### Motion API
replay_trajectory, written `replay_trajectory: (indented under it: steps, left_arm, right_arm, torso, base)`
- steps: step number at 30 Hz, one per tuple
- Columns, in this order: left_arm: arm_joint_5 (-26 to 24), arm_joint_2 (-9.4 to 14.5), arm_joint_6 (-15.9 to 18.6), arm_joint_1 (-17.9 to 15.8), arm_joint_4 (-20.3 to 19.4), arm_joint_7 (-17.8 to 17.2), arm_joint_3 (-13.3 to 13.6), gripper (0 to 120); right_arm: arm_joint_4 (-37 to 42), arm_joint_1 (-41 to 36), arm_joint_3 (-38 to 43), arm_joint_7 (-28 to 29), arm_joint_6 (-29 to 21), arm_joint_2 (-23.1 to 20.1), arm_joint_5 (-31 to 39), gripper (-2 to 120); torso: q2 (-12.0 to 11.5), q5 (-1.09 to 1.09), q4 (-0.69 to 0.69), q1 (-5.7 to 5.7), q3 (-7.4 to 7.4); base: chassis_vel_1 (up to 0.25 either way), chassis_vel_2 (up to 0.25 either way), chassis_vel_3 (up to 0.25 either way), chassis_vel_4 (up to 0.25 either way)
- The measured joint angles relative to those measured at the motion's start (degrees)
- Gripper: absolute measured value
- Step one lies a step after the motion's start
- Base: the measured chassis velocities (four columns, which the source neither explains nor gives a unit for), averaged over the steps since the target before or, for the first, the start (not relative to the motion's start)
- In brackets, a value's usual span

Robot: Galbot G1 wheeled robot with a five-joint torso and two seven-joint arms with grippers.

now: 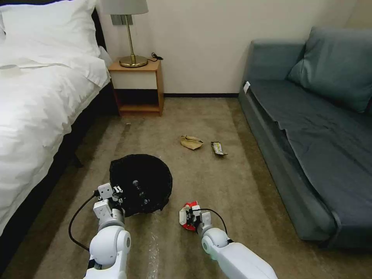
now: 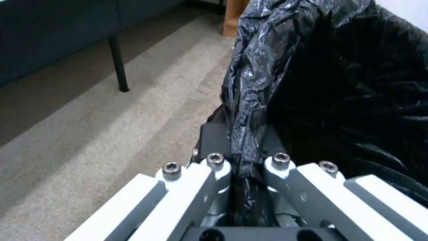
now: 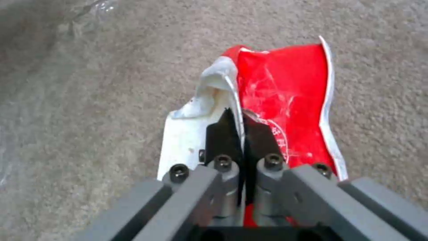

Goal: Pick up the trash bin, then pick up the garbage on the floor and place it into the trash bin.

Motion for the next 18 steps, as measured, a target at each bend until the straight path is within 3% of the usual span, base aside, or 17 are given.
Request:
replay_trajectory:
  steps: [10,18]
  left_arm:
    - [-0.20,0.14,0.07,-0.35,0.01,0.00,0.17,3]
    - [-0.77,0.59,0.14,-0.71,0.89,0.08,0.80,3]
  right_arm:
    - [1.97,-0.41,4.49,0.25,1.30,-0.55,-1.01,0]
    - [14.04,1.79,13.27,0.84,4.38,-2.19,-3.02,0]
  torso:
    - [0.00,-0.01,0.00,0.00,0.00]
    - [0.00,-0.01,0.00,0.00,0.00]
  base:
    - [0.000,0.000,0.000,0.000]
    - [0.000,0.000,0.000,0.000]
